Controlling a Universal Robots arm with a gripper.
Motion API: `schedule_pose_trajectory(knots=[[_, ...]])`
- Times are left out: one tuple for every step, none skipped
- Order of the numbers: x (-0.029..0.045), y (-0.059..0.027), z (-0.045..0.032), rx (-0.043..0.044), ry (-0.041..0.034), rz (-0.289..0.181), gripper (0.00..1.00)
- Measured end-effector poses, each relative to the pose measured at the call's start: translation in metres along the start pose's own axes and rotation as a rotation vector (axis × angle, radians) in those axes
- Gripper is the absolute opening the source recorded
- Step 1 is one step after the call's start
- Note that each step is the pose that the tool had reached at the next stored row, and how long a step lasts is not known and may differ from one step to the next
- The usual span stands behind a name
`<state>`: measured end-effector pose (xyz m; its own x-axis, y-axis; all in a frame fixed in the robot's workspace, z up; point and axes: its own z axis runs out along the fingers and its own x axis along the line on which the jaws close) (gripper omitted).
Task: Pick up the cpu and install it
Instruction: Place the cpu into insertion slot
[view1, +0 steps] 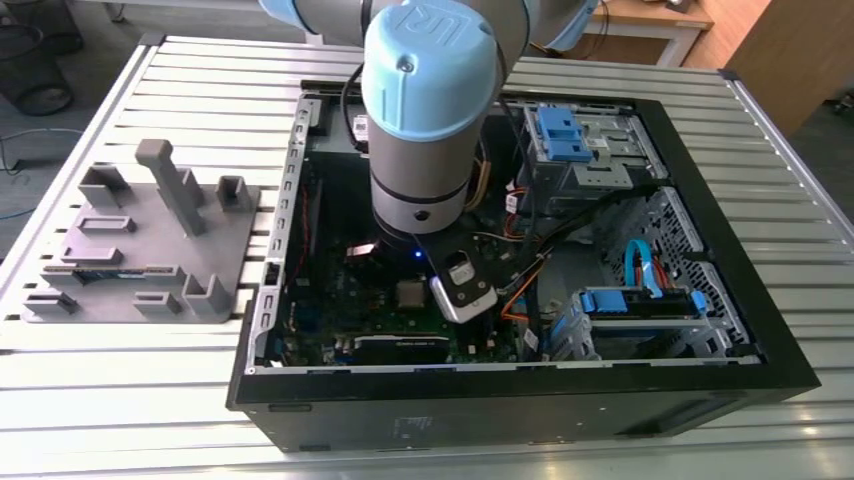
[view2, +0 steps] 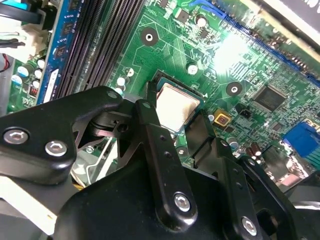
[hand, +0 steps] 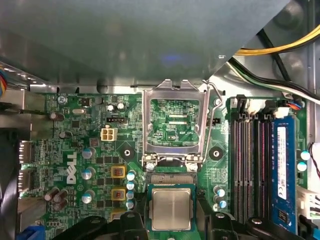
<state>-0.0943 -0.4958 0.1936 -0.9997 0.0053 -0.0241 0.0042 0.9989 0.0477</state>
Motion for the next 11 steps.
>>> schedule_pose_trajectory(knots=[[0.0, 0.0004, 0.0003, 0.0001, 0.0, 0.0, 0.47], [0.0, 0.0008, 0.0008, -0.0001, -0.0001, 0.0, 0.47], [0.0, 0.0011, 0.0011, -0.0001, 0.0, 0.0, 0.47], [0.0, 0.0013, 0.0013, 0.0001, 0.0, 0.0, 0.47], [0.0001, 0.0014, 0.0017, 0.0001, 0.0001, 0.0, 0.47], [0.0001, 0.0015, 0.0023, 0.0, 0.0, 0.0, 0.47], [0.0001, 0.0015, 0.0029, 0.0001, 0.0001, 0.0, 0.47], [0.0001, 0.0014, 0.0034, 0.0001, 0.0001, 0.0, 0.47], [0.0001, 0.0014, 0.0038, 0.0002, 0.0001, 0.0, 0.47], [0.0001, 0.0014, 0.004, 0.0003, 0.0001, 0.0, 0.47], [0.0001, 0.0014, 0.0042, 0.0003, 0.0001, 0.0, 0.47]])
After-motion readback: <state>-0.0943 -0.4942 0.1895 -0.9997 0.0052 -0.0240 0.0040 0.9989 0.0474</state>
